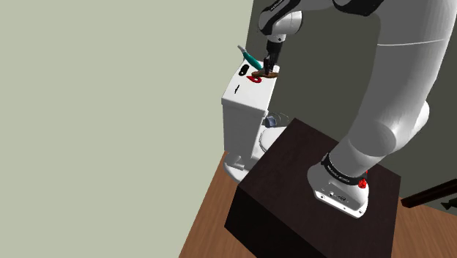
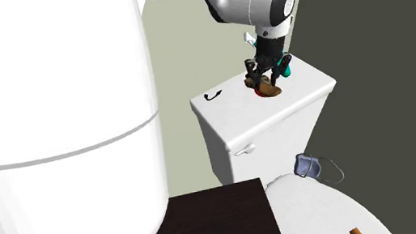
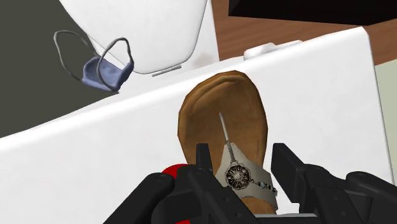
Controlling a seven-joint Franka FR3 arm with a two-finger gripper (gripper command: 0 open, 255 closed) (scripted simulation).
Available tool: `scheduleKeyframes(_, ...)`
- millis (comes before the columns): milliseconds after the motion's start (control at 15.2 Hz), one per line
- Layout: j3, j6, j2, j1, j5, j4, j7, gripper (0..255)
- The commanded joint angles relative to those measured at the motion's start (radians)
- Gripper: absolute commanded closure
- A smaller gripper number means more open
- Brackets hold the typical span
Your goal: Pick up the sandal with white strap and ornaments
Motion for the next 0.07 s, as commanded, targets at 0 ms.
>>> scheduleKeyframes(0,-0.001,-0.006,-0.005,0.001,-0.002,0.001,0.001,255)
